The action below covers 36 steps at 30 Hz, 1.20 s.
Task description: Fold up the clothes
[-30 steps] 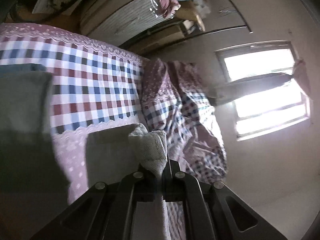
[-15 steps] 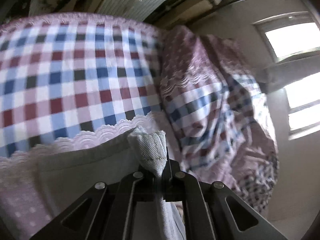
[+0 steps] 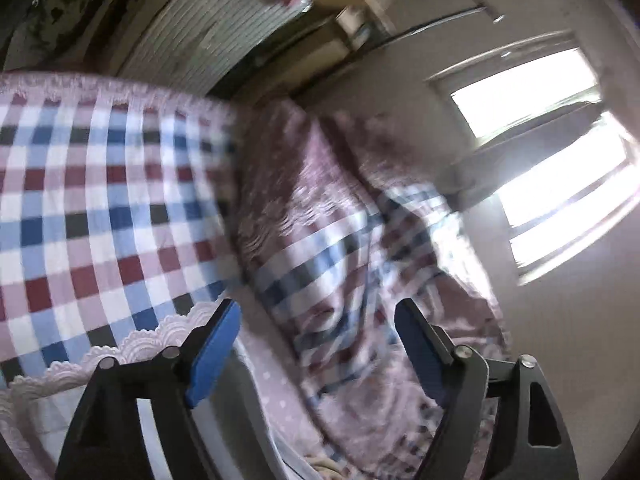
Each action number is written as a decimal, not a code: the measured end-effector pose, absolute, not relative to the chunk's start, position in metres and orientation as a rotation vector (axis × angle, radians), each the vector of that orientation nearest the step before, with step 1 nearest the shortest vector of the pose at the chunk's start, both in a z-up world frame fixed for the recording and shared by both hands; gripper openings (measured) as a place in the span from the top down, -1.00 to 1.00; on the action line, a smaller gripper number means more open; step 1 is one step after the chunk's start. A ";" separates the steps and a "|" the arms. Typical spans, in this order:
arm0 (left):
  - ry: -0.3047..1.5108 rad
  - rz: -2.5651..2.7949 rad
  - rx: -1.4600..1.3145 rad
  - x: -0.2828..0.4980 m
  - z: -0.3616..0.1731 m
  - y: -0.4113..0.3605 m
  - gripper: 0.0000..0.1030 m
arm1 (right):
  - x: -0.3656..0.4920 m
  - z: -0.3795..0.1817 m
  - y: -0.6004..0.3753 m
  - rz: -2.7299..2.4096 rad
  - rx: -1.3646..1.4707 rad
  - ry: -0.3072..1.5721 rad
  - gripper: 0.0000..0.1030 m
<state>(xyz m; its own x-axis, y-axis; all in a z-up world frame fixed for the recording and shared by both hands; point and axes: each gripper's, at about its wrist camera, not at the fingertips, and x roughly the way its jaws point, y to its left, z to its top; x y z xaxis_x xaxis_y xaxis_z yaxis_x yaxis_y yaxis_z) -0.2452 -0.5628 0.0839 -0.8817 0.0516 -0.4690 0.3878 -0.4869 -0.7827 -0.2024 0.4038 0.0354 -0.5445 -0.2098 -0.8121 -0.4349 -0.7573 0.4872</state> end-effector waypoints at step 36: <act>1.513 -2.757 0.956 -0.046 0.016 -0.384 -0.70 | -0.301 0.052 -0.039 3.024 -1.465 -0.120 0.33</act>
